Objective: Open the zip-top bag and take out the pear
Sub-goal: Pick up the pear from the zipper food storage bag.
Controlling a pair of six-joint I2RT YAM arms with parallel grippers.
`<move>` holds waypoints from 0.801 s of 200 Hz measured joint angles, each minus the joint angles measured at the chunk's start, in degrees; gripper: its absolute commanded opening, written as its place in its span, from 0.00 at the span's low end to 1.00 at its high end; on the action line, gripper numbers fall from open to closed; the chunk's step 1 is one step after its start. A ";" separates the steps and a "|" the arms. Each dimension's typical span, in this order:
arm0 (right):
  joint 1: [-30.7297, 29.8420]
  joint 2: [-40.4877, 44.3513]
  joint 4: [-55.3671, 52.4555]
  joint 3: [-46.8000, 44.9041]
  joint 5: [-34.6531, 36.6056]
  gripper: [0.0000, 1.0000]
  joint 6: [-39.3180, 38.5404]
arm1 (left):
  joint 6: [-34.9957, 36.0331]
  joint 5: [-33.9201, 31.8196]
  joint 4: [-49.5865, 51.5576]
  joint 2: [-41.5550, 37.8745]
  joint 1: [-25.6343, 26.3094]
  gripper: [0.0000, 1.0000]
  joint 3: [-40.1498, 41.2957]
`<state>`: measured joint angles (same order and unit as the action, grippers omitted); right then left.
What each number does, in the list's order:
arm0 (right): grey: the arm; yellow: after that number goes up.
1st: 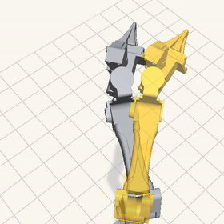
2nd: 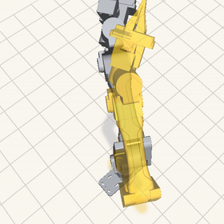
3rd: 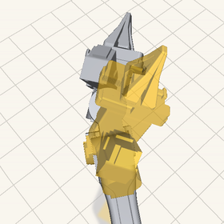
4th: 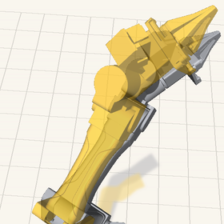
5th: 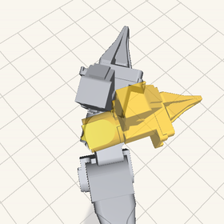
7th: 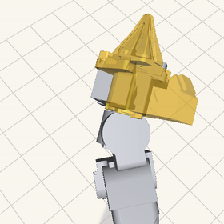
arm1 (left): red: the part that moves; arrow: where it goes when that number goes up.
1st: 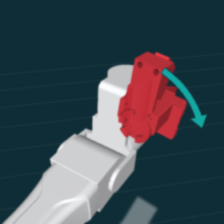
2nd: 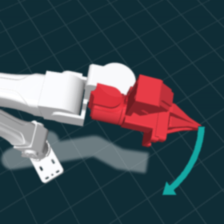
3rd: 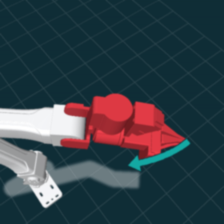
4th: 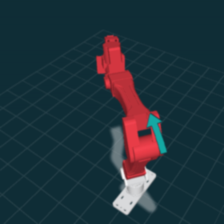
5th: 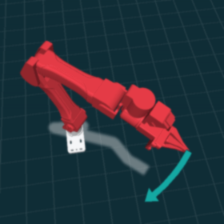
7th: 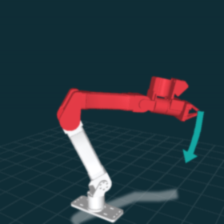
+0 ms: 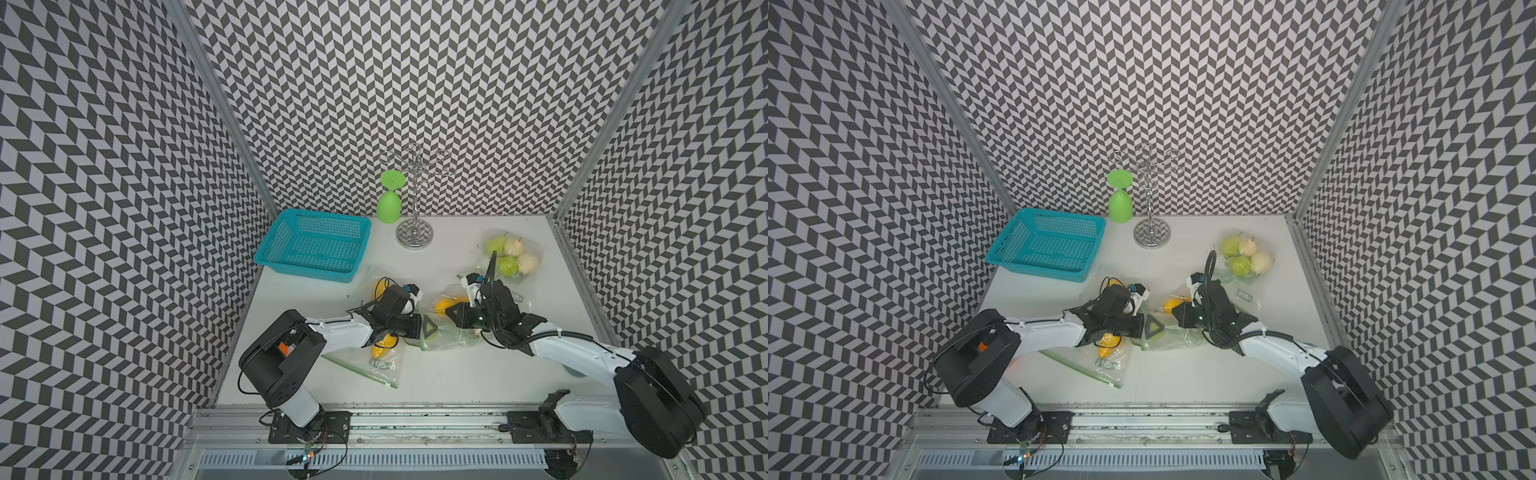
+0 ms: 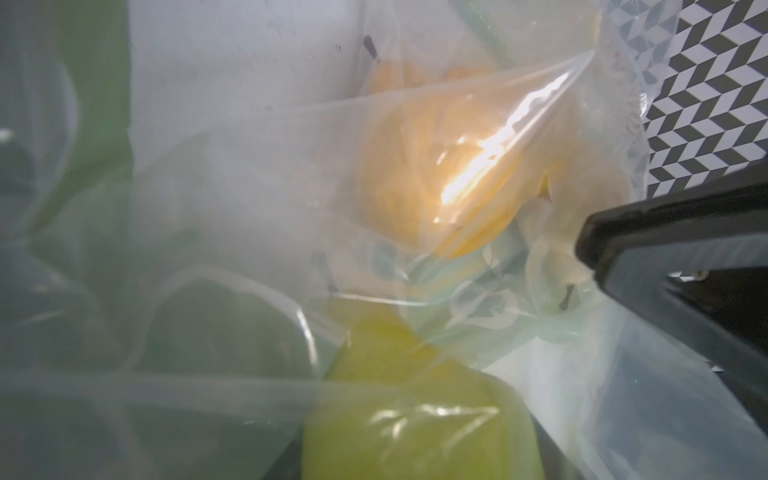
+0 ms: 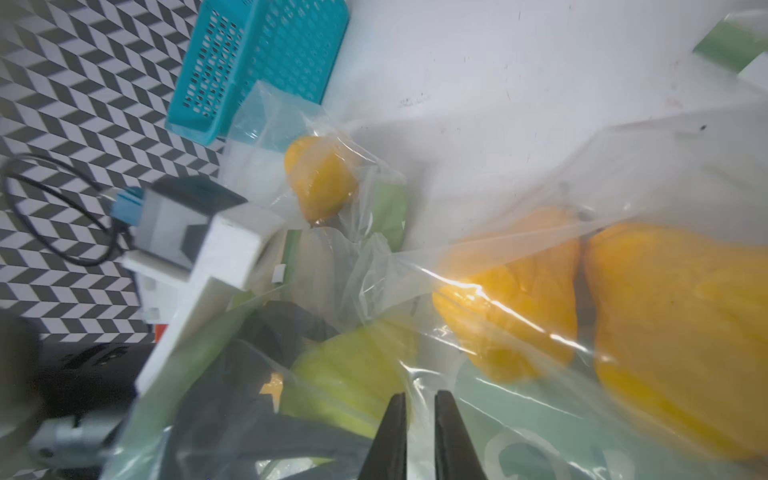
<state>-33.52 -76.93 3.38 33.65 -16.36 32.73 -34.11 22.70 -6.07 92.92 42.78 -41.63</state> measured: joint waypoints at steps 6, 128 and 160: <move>-0.35 -1.36 0.22 0.11 0.11 0.11 -0.02 | 0.00 -0.15 0.15 0.09 0.09 0.52 0.00; -2.75 -9.81 4.92 -1.46 3.78 0.04 -0.52 | 0.96 -1.88 6.40 -0.24 0.35 0.81 -2.78; -2.75 -9.81 5.92 -1.95 4.07 0.04 -0.81 | 2.14 -2.03 9.73 -0.22 0.50 0.82 -5.09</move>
<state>-36.27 -86.74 9.30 31.70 -12.29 31.92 -31.97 20.67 3.66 92.71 43.29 -46.72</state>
